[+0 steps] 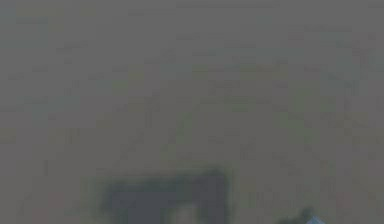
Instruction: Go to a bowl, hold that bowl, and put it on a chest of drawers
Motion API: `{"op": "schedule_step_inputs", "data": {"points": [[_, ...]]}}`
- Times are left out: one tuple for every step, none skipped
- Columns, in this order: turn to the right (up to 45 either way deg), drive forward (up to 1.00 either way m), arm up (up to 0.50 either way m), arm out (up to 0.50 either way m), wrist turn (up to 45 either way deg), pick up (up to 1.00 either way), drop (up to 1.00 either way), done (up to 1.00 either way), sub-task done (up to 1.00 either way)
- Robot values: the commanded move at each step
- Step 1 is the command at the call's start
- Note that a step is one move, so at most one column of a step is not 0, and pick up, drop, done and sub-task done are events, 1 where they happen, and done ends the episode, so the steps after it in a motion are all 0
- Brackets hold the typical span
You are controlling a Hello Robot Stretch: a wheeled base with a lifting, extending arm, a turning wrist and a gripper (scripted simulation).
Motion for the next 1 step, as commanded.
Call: {"op": "schedule_step_inputs", "data": {"points": [[0.0, 0.00, 0.08, 0.00, 0.0, 0.00, 0.00, 0.00, 0.00]]}}
